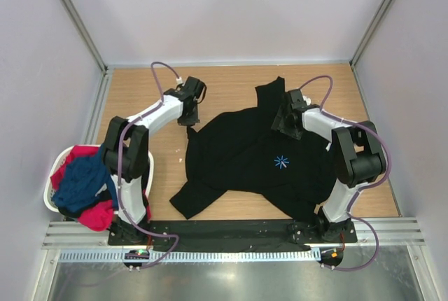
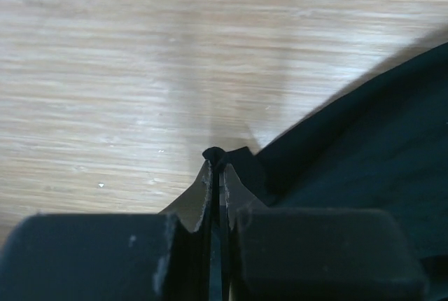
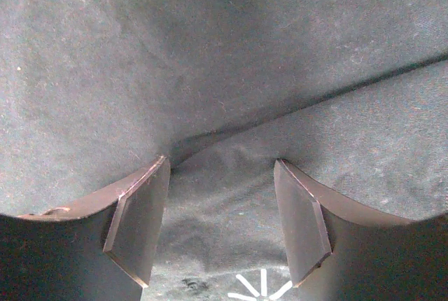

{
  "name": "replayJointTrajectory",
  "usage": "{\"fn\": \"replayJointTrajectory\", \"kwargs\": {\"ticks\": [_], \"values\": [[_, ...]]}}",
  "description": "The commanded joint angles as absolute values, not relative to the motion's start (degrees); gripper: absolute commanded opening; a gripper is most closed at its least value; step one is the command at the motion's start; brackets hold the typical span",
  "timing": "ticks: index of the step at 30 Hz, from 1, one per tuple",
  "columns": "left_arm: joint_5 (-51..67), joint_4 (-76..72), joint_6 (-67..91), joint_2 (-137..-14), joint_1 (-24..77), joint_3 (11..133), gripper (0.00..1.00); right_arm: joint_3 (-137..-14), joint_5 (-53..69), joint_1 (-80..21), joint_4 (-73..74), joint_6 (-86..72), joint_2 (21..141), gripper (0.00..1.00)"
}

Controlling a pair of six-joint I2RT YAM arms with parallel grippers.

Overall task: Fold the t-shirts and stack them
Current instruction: Flatten the tshirt out

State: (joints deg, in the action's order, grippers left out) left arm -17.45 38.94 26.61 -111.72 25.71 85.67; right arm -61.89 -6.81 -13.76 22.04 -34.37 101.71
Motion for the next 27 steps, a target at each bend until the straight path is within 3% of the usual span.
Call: {"fn": "replayJointTrajectory", "kwargs": {"ticks": [1, 6, 15, 27], "values": [[-14.0, 34.2, 28.8, -108.1, 23.1, 81.8, 0.00, -62.2, -8.4, -13.5, 20.9, -34.8, 104.5, 0.67], [-13.8, 30.1, 29.1, -101.6, 20.9, 75.2, 0.00, -61.7, -10.3, -12.6, 21.2, -35.0, 104.6, 0.67], [3.6, 21.0, 24.1, -95.9, 8.7, 75.0, 0.00, -59.9, -10.5, -11.5, 20.8, -34.7, 105.3, 0.68], [10.0, 21.6, 20.1, -105.6, 6.8, 83.1, 0.00, -61.4, -9.9, -8.9, 22.2, -33.3, 103.6, 0.68]]}}
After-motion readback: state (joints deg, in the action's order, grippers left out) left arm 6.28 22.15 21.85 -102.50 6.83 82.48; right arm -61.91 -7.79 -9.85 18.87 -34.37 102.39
